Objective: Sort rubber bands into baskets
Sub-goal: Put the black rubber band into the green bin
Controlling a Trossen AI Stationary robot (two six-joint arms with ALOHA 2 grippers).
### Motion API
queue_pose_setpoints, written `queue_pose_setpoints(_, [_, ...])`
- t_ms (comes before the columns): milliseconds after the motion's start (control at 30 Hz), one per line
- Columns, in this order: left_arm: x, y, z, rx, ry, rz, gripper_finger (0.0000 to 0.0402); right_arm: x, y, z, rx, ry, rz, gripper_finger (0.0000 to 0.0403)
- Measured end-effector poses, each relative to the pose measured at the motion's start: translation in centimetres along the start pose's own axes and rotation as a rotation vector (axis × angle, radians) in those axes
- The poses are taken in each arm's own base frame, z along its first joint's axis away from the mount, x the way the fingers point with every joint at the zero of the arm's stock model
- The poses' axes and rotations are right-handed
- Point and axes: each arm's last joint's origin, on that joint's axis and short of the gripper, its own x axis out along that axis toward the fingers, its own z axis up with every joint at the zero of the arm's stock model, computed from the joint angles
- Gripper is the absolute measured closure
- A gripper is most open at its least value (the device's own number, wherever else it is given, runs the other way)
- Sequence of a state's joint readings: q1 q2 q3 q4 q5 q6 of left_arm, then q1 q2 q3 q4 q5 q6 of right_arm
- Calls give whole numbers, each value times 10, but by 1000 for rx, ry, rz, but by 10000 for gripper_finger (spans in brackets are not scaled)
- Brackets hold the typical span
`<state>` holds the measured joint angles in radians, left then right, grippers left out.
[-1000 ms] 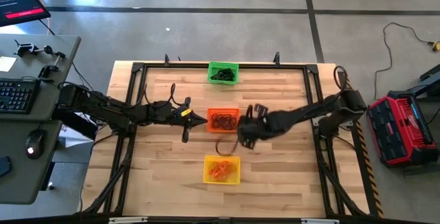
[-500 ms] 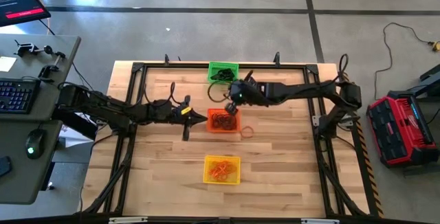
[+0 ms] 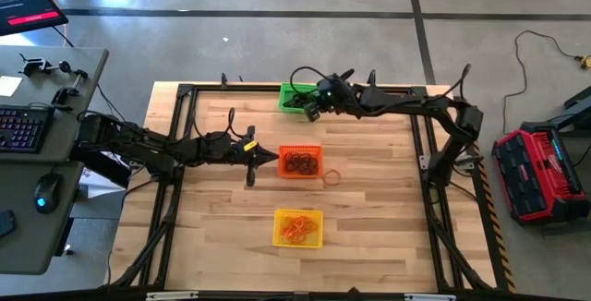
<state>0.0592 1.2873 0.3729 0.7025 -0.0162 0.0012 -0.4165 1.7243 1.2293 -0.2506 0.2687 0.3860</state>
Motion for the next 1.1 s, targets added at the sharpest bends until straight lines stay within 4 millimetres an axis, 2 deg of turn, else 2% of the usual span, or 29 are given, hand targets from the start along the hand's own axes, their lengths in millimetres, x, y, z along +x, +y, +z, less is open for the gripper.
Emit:
queue_pose_setpoints(133, [0,0,0,0,0,0,401,21,-9,-7,-2,51,-18,403])
queue_pose_setpoints(267, [0,0,0,0,0,0,401,36,-17,-11,-90,84,-21,403])
queue_pose_setpoints(533, [0,0,0,1,-1,-1,401,42,-26,-1,-290,57,71,403])
queue_pose_setpoints(700, [0,0,1,0,-5,-1,401,52,-21,11,-400,196,32,403])
queue_pose_setpoints(867, [0,0,1,-9,-6,-1,401,70,-10,28,-509,249,38,403])
queue_pose_setpoints(1100, [0,0,1,-18,-6,-1,401,88,-6,34,-660,346,55,403])
